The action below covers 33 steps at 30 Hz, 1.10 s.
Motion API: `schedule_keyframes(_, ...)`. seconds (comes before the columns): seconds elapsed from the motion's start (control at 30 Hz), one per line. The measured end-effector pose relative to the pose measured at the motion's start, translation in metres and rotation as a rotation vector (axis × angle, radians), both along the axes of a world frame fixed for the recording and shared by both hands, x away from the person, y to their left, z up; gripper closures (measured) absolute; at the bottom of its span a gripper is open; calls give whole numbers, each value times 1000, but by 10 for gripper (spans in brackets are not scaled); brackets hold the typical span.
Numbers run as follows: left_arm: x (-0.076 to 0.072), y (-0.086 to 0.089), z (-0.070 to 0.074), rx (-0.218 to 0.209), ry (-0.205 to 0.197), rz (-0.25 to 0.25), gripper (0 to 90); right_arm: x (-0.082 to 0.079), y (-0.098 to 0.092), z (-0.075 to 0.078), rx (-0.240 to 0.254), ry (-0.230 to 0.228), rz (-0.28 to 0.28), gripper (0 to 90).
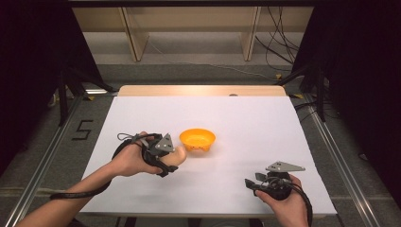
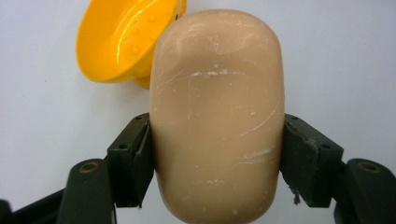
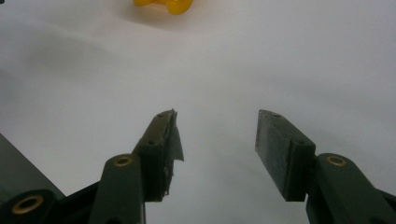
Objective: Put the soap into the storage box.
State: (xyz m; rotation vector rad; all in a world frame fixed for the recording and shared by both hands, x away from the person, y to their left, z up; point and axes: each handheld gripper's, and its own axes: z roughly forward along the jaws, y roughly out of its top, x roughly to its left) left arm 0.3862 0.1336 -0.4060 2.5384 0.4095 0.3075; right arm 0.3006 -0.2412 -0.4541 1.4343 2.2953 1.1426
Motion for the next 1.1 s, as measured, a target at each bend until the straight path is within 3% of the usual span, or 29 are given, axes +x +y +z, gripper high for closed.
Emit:
schedule_keyframes(0.27,2,-1,3,-38,-9,28,325,0,-1,2,-16,-16,-8,491)
schedule_keyframes(0.4,4,-1,5,-27,-17,14,325,-1,-1,2,-16,-19,-8,491)
schedule_keyframes(0.5,5,-1,5,-46,-11,31,325,0,-1,1,-11,-20,-7,492)
schedule_keyframes(0.7,8,-1,7,-39,-19,24,325,-1,-1,2,-18,-20,-9,491)
schedule_keyframes(0.8,8,-4,7,-62,-9,44,325,-1,-1,2,-17,-21,-10,491)
schedule_keyframes(1.0,9,-7,9,-65,-20,30,325,-1,-1,2,-17,-22,-9,491)
schedule_keyframes(1.03,10,-7,10,-64,-21,27,325,-2,0,2,3,3,-22,491)
schedule_keyframes(1.1,10,-8,11,-62,-23,27,325,-1,-1,2,-18,-23,-10,491)
